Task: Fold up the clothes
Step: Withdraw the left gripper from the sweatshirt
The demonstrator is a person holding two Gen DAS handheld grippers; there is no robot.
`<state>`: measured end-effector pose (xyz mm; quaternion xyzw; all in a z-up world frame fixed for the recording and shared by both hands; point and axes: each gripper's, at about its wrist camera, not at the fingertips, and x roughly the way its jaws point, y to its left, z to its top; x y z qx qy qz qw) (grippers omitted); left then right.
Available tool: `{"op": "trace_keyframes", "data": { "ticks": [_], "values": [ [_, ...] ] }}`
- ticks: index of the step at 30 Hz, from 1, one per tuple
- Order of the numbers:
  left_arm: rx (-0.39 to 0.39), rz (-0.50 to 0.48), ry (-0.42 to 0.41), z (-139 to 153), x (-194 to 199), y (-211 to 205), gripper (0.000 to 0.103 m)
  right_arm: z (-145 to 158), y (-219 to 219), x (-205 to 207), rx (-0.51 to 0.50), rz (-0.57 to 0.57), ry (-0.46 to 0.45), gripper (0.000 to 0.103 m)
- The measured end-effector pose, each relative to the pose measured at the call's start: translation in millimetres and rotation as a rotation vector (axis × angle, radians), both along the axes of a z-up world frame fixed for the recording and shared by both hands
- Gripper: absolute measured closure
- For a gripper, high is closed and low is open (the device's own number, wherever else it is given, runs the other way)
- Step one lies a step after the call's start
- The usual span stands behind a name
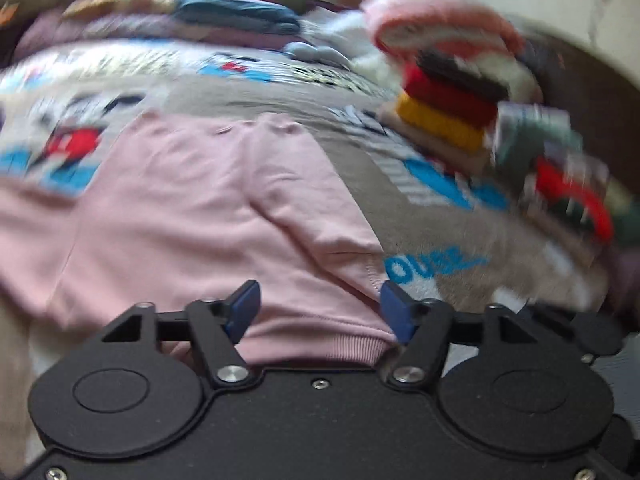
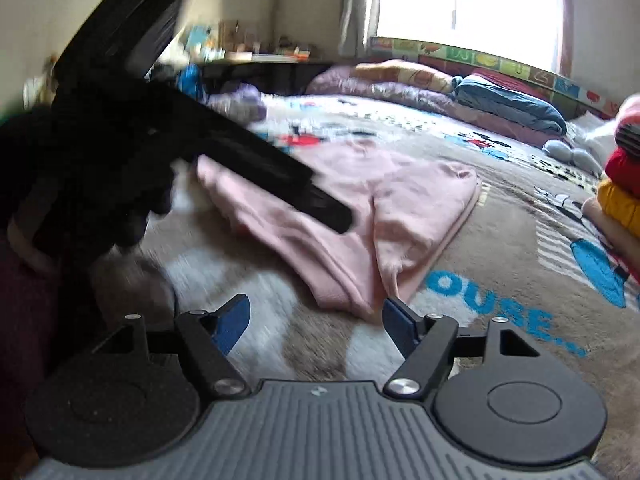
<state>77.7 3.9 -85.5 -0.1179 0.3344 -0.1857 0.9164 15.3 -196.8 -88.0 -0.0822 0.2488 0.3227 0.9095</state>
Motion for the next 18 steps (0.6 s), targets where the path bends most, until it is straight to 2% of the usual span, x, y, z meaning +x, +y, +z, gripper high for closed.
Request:
{"op": "trace_keyframes", "data": {
  "ticks": [2, 4, 6, 8, 12, 14, 16, 18],
  "values": [
    [-0.099, 0.058, 0.010, 6, -9, 25, 0.025, 6, -8, 1, 0.096, -0.016, 0.026, 0.030],
    [-0.187, 0.121, 0.014, 14, -17, 50, 0.022, 12, -19, 5, 0.220, -0.033, 0.072, 0.028],
    [-0.260, 0.201, 0.012, 19, -22, 73, 0.020, 13, -28, 12, 0.326, -0.061, 0.126, 0.022],
    [-0.336, 0.283, 0.020, 20, -24, 97, 0.018, 13, -30, 13, 0.362, -0.069, 0.147, 0.021],
    [-0.499, 0.457, 0.056, 15, -26, 146, 0.018, 8, -32, 13, 0.400, -0.060, 0.181, 0.024],
    [-0.580, 0.564, 0.098, 4, -26, 171, 0.019, 8, -29, 9, 0.359, -0.069, 0.150, 0.033],
    [-0.615, 0.660, 0.116, -7, -25, 190, 0.019, 10, -24, 4, 0.322, -0.064, 0.123, 0.043],
    [-0.642, 0.705, 0.138, -18, -19, 201, 0.021, 9, -19, 1, 0.286, -0.064, 0.111, 0.045]
  ]
}}
